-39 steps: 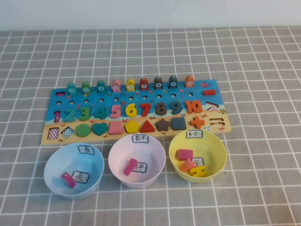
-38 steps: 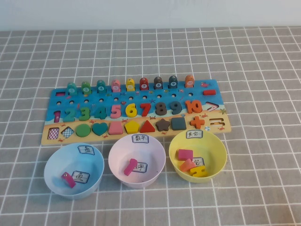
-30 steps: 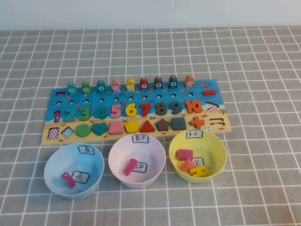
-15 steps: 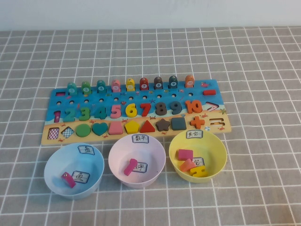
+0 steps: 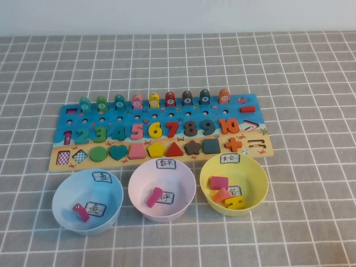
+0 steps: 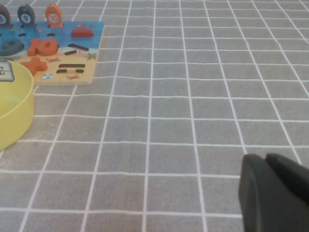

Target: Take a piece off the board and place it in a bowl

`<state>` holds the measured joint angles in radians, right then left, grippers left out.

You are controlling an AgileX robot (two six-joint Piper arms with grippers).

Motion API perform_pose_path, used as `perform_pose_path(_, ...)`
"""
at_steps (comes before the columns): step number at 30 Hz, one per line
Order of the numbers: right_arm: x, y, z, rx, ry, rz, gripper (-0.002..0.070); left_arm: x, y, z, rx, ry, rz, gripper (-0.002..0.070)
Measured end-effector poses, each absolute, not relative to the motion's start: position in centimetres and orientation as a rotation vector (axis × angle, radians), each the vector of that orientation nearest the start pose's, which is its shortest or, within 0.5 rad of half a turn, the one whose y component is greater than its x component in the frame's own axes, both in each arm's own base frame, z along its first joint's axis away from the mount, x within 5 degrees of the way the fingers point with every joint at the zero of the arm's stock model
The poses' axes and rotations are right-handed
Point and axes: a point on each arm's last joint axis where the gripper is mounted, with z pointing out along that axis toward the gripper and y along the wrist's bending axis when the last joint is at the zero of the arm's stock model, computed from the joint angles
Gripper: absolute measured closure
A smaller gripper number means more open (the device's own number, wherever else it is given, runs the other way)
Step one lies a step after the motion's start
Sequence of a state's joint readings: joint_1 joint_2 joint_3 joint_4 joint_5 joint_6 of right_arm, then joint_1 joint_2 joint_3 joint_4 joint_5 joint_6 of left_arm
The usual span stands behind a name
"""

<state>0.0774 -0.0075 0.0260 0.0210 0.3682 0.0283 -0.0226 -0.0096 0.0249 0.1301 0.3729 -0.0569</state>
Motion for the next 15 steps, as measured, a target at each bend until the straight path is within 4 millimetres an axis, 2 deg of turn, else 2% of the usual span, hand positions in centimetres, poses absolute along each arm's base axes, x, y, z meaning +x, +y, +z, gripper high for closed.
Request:
perform_pose_path(5, 5.3, 0.5, 17.2, -0.033, 1.871, 0.093, 0.0694, 5.3, 0.2, 17.2, 0.025, 1.866, 0.045, 0.0677)
perform_pose_path(8, 5.3, 0.5, 17.2, -0.033, 1.871, 0.093, 0.0694, 5.4, 0.0, 17.5, -0.074, 1.835, -0.075, 0.0677)
perform_pose_path(12, 5.3, 0.5, 17.2, -0.033, 1.871, 0.093, 0.0694, 5.5, -0.2, 18.0, -0.131, 1.776, -0.15, 0.0677)
perform_pose_path(15, 5.3, 0.5, 17.2, -0.033, 1.871, 0.093, 0.0694, 5.6, -0.4, 18.6, -0.278, 1.694, -0.318, 0.0677)
